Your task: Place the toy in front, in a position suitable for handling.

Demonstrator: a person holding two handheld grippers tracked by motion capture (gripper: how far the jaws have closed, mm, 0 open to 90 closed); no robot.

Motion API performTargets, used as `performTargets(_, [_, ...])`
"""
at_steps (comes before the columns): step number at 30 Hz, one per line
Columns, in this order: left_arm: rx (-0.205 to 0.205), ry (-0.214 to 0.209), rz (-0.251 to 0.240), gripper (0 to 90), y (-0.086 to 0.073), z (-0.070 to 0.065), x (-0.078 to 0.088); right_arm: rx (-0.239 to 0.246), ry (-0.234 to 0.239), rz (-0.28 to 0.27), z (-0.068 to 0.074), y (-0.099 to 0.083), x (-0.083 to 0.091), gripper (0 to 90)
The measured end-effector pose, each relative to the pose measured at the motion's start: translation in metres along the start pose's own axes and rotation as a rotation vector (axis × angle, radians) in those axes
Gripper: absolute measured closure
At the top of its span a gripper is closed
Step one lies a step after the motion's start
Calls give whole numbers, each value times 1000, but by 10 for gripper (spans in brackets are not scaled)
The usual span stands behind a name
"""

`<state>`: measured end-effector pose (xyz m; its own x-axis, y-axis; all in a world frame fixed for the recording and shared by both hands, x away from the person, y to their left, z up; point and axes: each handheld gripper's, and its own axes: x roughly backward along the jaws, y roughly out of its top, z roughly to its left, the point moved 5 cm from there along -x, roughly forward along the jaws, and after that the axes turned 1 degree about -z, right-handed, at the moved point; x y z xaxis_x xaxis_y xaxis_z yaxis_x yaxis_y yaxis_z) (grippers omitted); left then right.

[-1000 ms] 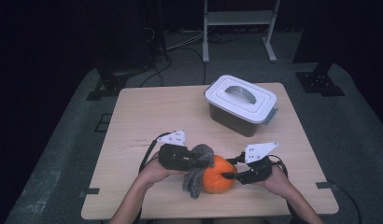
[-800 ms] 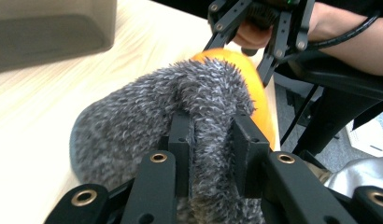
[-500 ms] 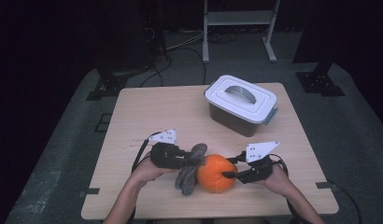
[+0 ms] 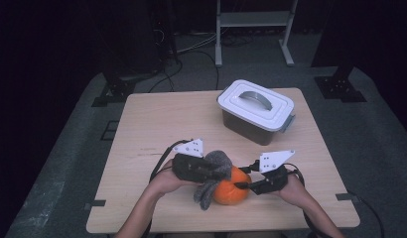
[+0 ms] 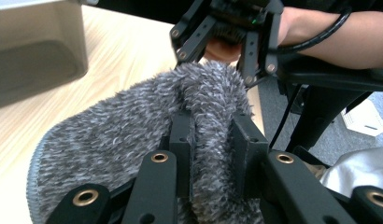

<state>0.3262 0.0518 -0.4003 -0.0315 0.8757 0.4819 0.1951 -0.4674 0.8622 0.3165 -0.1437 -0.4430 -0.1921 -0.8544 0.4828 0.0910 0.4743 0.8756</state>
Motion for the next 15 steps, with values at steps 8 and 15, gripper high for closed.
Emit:
performTargets(8, [25,41,16,727,-20,8,13,10,3,4,0,0,0,524])
performTargets(15, [36,65,27,727,-26,12,20,9,3,5,0,1,0,525])
